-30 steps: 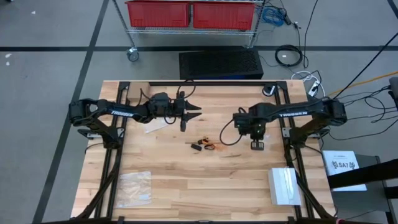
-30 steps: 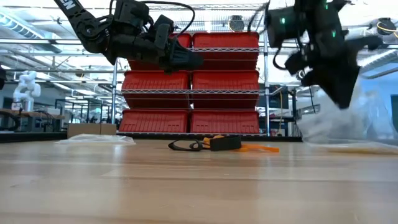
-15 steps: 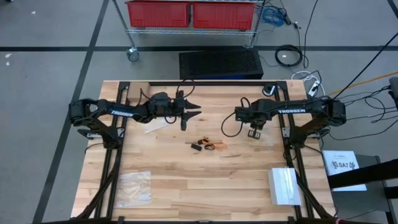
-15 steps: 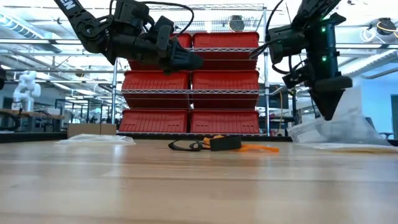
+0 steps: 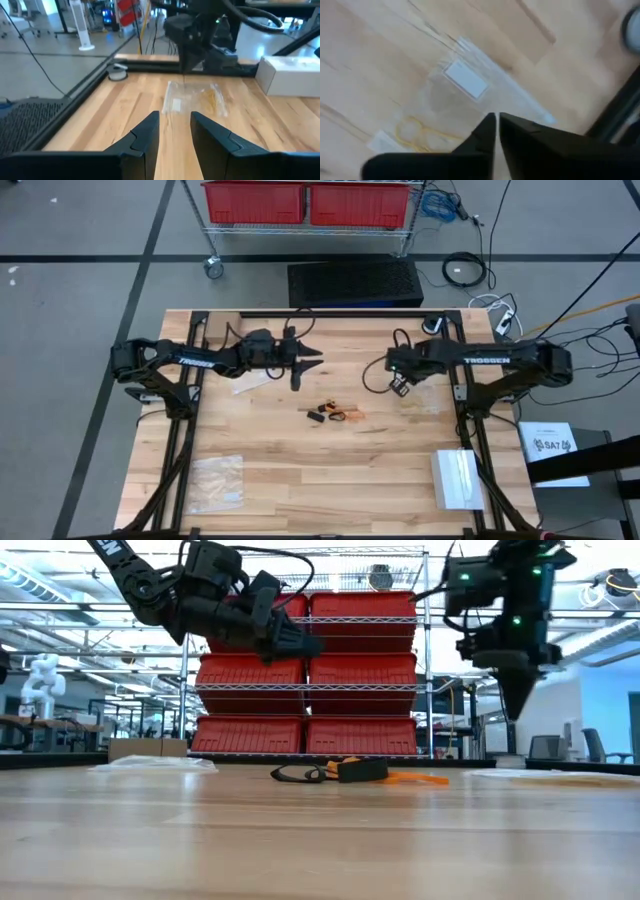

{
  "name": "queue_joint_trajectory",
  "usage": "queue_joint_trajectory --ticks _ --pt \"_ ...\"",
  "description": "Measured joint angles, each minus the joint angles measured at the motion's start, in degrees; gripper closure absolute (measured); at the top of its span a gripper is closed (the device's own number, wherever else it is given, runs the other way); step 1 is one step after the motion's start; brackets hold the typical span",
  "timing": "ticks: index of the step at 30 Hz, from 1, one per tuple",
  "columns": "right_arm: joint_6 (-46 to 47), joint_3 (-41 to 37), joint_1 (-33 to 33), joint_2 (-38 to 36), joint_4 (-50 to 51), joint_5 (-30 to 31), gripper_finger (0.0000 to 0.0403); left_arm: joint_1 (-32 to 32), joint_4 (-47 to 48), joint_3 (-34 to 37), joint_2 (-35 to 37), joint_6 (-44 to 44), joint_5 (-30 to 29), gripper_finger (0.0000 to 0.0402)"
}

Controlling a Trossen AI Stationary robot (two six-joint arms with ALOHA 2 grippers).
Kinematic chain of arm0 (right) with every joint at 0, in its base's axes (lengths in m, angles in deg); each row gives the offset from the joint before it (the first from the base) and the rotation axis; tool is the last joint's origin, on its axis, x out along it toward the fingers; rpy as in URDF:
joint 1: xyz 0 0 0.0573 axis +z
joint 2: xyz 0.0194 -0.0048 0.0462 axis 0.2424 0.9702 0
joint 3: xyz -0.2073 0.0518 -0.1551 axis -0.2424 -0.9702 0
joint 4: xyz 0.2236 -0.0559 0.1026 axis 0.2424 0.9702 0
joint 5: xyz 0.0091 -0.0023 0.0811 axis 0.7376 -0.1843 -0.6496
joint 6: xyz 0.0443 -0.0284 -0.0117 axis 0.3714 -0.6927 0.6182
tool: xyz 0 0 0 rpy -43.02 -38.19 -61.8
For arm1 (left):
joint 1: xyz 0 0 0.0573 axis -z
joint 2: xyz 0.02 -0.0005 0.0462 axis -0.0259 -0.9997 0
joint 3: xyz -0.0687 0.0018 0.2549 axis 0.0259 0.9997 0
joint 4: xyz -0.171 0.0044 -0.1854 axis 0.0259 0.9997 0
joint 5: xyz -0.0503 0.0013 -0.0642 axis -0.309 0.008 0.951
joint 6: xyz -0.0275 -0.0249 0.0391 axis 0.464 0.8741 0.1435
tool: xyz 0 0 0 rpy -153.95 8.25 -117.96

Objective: Sort rubber bands
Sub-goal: Close the transparent zip bag

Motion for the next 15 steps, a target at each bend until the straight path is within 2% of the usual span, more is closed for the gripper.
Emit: queue_joint_trajectory --ticks 3,7,15 --pt "8.7 -4.5 2.7 -0.8 -3.8 -0.1 0.0397 0.0 1.6 0.0 0.0 -2.0 -0.1 0.0285" --pt "14.4 -9.5 5.6 0.3 -10.3 -0.9 0.0401 0.6 1.8 0.0 0.0 -2.8 -0.4 0.0303" --pt "19.3 -14.5 7.0 1.6 -12.3 -2.8 0.0403 0.7 1.8 0.0 0.0 -2.7 -1.3 0.0340"
